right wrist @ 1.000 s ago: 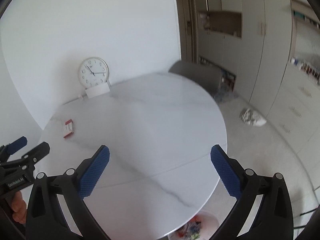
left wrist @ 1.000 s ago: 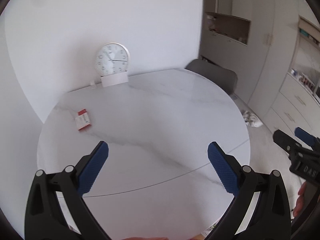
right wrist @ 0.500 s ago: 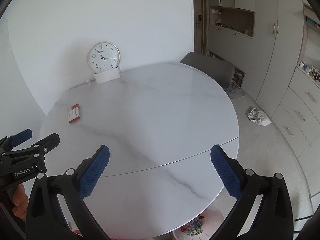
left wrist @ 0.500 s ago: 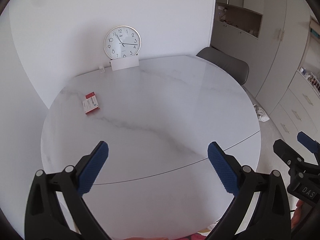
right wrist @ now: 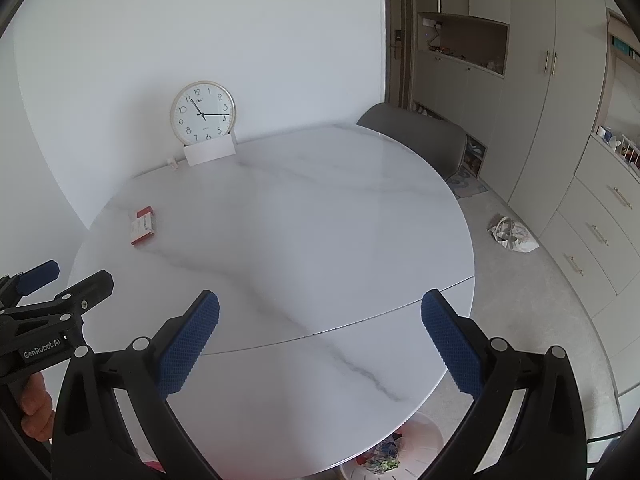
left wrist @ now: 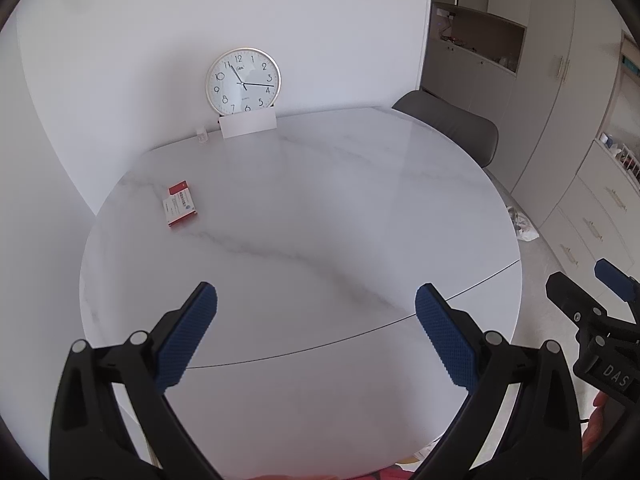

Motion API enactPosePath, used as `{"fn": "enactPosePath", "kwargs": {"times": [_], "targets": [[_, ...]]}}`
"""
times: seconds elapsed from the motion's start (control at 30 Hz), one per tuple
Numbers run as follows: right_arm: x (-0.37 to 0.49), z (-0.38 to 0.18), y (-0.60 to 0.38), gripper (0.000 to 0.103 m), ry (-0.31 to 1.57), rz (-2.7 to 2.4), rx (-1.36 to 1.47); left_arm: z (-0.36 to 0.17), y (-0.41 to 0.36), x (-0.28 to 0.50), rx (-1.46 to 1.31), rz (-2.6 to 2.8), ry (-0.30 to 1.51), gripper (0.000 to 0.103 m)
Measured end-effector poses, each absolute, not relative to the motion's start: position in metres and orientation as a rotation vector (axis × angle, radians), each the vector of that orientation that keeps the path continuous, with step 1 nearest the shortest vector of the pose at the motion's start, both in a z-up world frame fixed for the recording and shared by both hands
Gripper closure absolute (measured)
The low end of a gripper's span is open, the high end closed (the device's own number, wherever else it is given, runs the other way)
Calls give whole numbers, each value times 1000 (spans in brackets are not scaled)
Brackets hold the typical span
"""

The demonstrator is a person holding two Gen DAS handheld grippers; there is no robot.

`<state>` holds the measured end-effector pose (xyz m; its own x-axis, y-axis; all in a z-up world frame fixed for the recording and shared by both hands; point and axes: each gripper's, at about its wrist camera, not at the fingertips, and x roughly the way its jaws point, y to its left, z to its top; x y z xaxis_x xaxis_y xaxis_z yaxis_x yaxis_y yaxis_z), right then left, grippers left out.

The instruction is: Collect trash

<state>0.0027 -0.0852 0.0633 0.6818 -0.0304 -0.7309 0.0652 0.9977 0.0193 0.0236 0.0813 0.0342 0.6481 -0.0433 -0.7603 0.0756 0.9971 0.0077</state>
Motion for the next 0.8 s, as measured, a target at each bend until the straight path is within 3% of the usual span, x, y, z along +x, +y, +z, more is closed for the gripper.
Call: {"fn": "enactPosePath", "kwargs": {"times": [0.8], "targets": [[3, 56, -94, 3, 839, -82, 48, 26, 77, 28, 53, -86, 888, 8]]}}
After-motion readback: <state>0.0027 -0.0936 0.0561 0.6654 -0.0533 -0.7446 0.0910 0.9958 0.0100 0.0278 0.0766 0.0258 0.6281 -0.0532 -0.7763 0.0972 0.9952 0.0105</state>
